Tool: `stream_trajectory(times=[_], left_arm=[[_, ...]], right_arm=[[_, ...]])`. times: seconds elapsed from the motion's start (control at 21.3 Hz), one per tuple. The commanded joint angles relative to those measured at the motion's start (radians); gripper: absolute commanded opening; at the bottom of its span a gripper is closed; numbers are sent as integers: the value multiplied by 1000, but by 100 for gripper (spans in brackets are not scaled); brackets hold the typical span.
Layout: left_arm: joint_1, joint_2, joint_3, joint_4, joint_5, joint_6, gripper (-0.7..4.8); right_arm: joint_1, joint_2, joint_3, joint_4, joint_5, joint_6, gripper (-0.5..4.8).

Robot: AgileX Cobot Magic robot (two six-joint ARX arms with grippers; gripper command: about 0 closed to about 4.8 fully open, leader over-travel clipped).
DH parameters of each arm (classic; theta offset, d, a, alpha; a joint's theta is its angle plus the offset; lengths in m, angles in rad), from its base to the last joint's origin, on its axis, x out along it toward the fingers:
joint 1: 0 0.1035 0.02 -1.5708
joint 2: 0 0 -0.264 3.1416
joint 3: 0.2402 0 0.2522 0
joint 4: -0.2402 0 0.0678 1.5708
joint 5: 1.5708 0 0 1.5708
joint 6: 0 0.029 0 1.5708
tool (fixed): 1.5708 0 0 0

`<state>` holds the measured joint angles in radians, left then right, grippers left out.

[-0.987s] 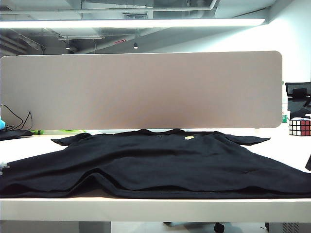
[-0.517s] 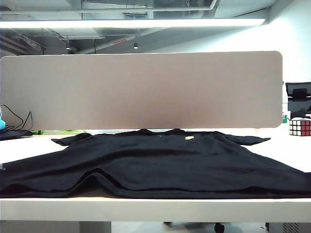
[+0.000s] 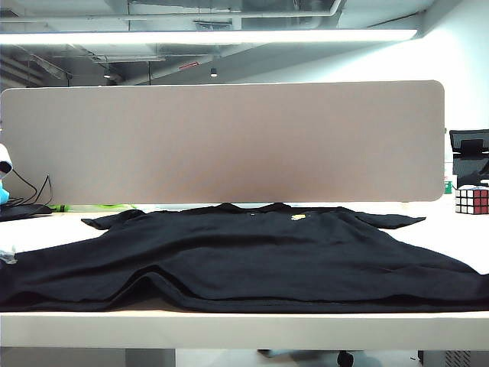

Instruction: Fold the bottom side of the T-shirt horizontally towards the center, about one-third of the way, then fold the sleeve back towards the center, creating a straight line along the edge of the T-shirt, and finally fold the bottom of the T-shirt up towards the top, creating a neat rectangle.

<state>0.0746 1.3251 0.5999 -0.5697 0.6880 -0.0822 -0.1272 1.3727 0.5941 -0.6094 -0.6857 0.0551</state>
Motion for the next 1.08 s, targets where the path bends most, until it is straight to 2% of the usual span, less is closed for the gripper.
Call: stream_trajectory(times=[0.05, 0.23, 0.33, 0.42, 0.47, 0.66, 0.8, 1.08], left_arm=[[1, -1, 2, -2, 5, 3, -6], [1, -6, 2, -46, 5, 21, -6], [1, -32, 3, -72, 4, 3, -6], [1, -99, 3, -107, -49, -26, -6], [1, -163, 4, -131, -82, -40, -6], [1, -387, 10, -168, -84, -117, -6], [1, -574, 19, -204, -86, -162, -6], [1, -821, 20, -339, -109, -195, -6]], right_arm=[[0, -17, 2, 12, -10, -3, -6], [0, -42, 2, -2, -24, -3, -6], [0, -76, 2, -26, -26, -3, -6], [0, -135, 2, -69, -28, -3, -6], [0, -196, 2, -96, -28, 0, -6], [0, -375, 2, -134, -41, 68, -6], [-1, -520, 10, -151, -90, 136, -6], [0, -727, 34, -261, -105, 158, -6]])
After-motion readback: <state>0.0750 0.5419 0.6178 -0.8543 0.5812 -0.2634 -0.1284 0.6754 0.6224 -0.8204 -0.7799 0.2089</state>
